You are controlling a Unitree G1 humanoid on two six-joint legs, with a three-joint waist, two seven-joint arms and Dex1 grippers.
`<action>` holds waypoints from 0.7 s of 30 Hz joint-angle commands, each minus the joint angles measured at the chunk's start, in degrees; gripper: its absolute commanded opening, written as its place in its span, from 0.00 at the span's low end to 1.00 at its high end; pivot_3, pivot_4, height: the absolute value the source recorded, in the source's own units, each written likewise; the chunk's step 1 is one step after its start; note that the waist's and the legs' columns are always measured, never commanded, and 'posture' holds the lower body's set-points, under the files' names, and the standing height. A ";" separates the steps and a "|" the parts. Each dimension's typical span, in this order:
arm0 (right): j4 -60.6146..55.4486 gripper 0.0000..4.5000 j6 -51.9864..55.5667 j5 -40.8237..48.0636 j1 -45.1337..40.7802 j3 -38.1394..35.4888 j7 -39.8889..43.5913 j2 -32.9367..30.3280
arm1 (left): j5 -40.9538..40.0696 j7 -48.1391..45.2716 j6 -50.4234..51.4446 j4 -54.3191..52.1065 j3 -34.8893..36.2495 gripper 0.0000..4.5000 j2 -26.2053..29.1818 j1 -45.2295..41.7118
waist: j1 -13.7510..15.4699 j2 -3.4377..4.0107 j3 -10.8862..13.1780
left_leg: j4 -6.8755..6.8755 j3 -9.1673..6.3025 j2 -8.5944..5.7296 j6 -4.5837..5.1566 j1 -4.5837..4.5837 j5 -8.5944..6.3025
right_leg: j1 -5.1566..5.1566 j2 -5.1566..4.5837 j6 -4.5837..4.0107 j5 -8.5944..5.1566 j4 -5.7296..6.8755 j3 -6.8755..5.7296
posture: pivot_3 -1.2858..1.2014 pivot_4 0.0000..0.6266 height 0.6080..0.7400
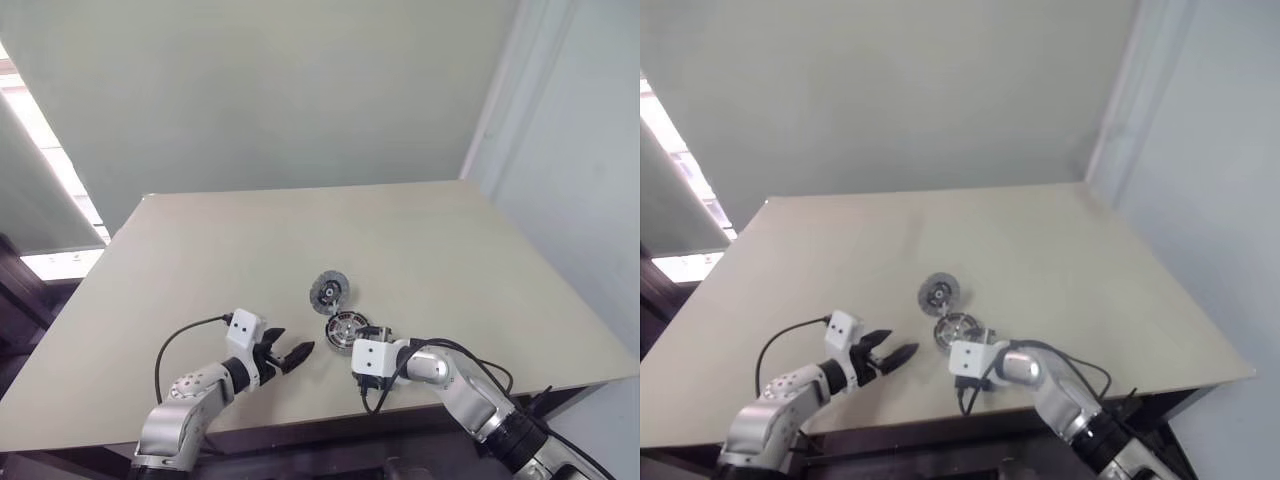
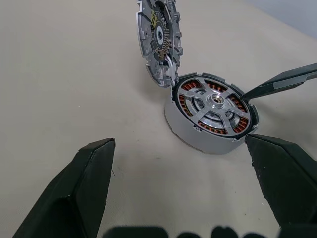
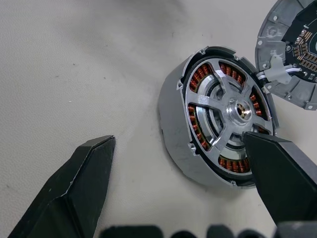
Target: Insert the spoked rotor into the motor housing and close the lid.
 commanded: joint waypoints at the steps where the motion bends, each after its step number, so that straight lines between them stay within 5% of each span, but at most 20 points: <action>1: 0.53 0.99 0.67 -0.50 -0.80 0.58 1.49 1.02 | 0.12 -0.11 -1.08 -1.15 0.32 1.00 -0.07 -0.90 | 0.00 0.00 0.00 | 0.00 0.01 0.00 0.00 0.01 0.00 | 0.01 0.00 0.00 0.00 0.00 0.00 | 0.52 0.00 1.00; 4: 0.76 0.87 1.58 -0.37 -1.64 0.11 2.37 1.63 | 0.25 -0.15 -1.01 -1.06 0.27 1.00 -0.13 -1.13 | -0.03 0.00 0.00 | -0.01 0.02 0.02 0.00 0.05 0.00 | 0.04 0.00 0.00 0.00 0.00 0.00 | 0.52 0.00 1.00; 15: 1.01 0.03 2.60 -0.96 -2.69 -0.57 3.52 2.25 | 0.52 -0.33 -1.10 -0.93 -0.06 1.00 -0.44 -1.35 | 0.02 0.00 0.00 | -0.06 0.02 0.00 0.00 0.04 0.00 | 0.01 -0.01 0.00 0.00 -0.01 0.00 | 0.52 0.00 1.00; 21: -1.77 0.00 8.05 3.79 -1.49 -4.16 4.51 5.65 | 0.75 -0.22 -1.33 -0.50 -0.14 1.00 -0.83 -1.68 | 0.02 0.00 0.00 | 0.00 0.01 0.00 0.00 0.05 0.00 | 0.04 -0.01 0.00 0.00 0.01 0.00 | 0.52 0.00 1.00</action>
